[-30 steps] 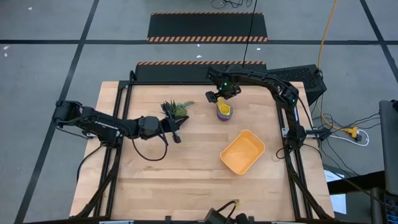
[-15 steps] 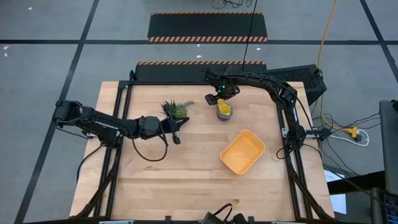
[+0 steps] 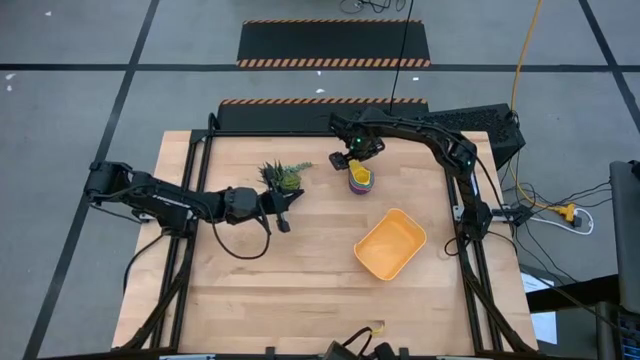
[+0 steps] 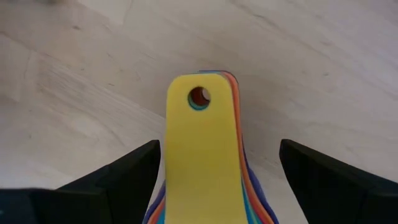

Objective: Nest measuring cups in basket
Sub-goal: Put the stacked measuring cups into the bin

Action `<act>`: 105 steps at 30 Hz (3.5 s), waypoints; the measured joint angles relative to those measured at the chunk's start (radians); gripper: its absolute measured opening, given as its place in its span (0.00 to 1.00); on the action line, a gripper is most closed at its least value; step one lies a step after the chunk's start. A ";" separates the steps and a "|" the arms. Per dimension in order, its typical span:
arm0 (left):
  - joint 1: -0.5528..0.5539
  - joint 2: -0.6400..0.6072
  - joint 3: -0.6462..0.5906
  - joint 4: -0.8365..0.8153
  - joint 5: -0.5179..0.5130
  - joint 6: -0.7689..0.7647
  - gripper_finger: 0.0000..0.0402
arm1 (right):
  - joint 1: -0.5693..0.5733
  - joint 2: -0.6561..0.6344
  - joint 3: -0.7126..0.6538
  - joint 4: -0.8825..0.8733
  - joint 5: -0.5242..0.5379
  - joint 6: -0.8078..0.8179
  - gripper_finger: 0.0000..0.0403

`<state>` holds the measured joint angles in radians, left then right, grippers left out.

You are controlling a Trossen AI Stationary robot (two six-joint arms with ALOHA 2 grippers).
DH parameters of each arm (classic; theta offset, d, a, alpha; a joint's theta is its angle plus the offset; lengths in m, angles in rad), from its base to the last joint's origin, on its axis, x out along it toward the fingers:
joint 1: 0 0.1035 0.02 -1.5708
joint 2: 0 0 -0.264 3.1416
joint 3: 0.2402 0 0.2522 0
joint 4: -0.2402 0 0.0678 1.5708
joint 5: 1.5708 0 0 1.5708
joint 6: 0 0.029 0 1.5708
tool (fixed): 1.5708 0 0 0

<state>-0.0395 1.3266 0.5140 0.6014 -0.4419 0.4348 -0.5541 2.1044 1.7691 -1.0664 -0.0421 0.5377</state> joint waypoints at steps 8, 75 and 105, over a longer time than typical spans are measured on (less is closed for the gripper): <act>0.000 0.000 0.000 0.000 0.000 -0.003 0.05 | 0.014 0.000 0.000 -0.008 0.041 -0.001 0.80; 0.019 0.000 0.000 -0.008 0.050 -0.032 0.05 | 0.063 0.025 -0.102 0.017 -0.004 -0.118 0.38; 0.026 0.000 0.000 -0.025 0.053 -0.049 0.05 | 0.227 0.027 0.326 -0.476 0.090 -0.128 0.36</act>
<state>-0.0135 1.3270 0.5140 0.5766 -0.3889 0.3859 -0.3271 2.1315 2.0955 -1.5421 0.0479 0.4098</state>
